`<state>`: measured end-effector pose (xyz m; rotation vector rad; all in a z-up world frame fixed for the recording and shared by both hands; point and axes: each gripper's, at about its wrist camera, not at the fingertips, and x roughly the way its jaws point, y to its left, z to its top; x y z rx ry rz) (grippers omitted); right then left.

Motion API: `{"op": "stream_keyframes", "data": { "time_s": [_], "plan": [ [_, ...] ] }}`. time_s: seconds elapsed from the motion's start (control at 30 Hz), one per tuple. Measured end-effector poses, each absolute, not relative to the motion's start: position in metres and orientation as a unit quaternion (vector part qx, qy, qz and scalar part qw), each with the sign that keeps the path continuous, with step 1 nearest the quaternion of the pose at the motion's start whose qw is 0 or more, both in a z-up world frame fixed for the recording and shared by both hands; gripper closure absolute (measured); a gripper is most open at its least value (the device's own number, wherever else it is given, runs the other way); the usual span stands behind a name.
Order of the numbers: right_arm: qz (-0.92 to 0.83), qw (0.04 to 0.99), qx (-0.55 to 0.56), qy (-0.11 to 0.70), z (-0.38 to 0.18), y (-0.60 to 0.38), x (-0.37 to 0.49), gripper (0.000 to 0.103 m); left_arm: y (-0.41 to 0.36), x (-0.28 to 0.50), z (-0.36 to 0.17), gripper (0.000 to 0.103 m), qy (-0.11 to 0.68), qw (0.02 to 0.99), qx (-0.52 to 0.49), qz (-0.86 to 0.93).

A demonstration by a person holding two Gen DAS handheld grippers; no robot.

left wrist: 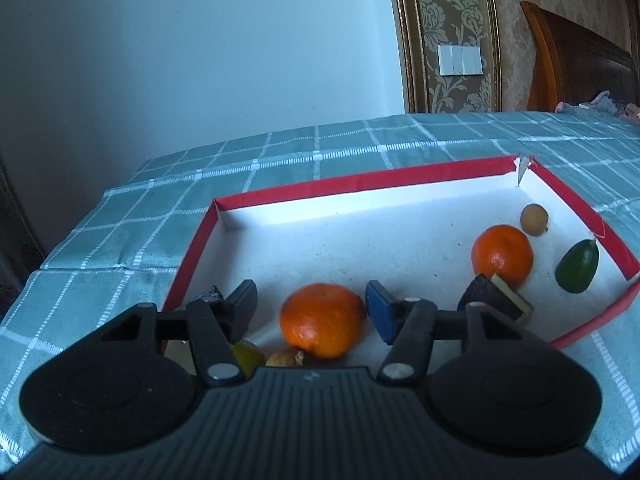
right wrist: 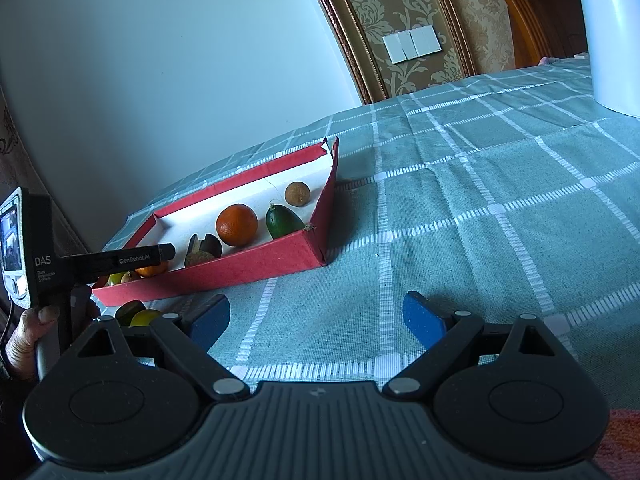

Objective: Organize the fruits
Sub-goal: 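Lower the tangerine into the tray and open the left tool, then withdraw the open left tool from the tray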

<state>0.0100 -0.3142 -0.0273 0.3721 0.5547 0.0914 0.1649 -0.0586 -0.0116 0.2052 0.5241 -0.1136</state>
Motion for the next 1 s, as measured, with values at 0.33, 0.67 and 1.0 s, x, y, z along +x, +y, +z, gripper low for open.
{"op": "stream_keyframes", "data": {
  "time_s": [0.33, 0.67, 1.0],
  "plan": [
    [0.045, 0.943, 0.184, 0.272, -0.027, -0.314, 0.010, 0.009, -0.046, 0.127, 0.025, 0.020, 0.205, 0.974, 0.083, -0.045],
    [0.046, 0.943, 0.188, 0.271, -0.027, -0.315, 0.010, 0.009, -0.019, 0.067, 0.022, 0.003, 0.196, 0.977, 0.071, -0.045],
    [0.047, 0.943, 0.190, 0.270, -0.027, -0.315, 0.010, 0.009, 0.017, 0.069, -0.014, 0.000, 0.246, 0.969, 0.025, -0.001]
  ]
}}
